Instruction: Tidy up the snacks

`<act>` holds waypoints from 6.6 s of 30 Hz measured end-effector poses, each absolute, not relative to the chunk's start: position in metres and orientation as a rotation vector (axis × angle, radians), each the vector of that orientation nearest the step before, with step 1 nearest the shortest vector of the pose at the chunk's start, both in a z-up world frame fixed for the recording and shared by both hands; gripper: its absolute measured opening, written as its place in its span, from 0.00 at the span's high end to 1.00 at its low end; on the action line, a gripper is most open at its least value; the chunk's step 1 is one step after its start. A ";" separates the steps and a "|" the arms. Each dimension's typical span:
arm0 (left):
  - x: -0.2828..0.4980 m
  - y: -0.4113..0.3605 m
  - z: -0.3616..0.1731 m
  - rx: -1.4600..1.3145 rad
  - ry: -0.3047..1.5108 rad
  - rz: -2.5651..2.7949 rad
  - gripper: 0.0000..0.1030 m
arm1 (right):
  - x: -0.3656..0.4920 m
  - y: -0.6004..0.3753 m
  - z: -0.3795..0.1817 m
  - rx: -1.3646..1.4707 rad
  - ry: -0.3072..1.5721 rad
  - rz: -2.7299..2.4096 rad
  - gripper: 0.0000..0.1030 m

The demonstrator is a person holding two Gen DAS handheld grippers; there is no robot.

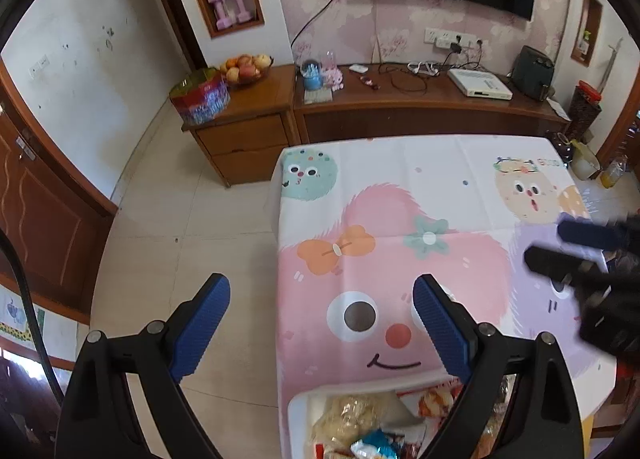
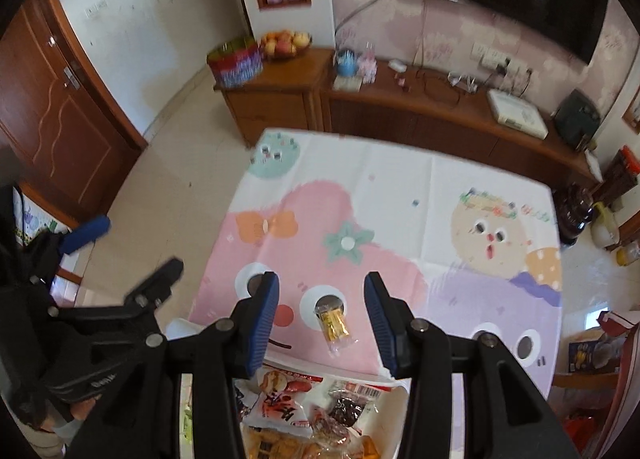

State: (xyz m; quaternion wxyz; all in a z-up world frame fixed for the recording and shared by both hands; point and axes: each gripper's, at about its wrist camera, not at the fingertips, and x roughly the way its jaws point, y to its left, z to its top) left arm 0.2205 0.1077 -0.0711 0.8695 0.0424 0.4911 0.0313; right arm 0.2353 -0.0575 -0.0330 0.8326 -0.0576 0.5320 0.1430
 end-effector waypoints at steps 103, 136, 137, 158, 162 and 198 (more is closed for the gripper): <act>0.035 0.052 -0.076 0.045 1.064 -0.066 0.10 | 0.041 -0.099 -0.073 -0.040 1.158 0.161 0.72; 0.023 0.018 -0.032 0.022 0.969 -0.036 0.10 | 0.018 -0.141 -0.007 0.058 0.986 0.098 0.63; 0.023 0.017 -0.032 0.017 0.968 -0.032 0.10 | 0.018 -0.143 -0.005 0.060 0.979 0.095 0.63; 0.020 0.012 -0.024 0.002 0.946 0.014 0.10 | 0.022 -0.151 0.005 0.059 0.933 0.127 0.63; 0.020 0.012 -0.025 0.002 0.947 0.014 0.10 | 0.021 -0.151 0.005 0.058 0.933 0.125 0.63; 0.015 0.008 -0.026 0.002 0.958 0.010 0.10 | 0.015 -0.147 -0.004 0.073 0.951 0.127 0.63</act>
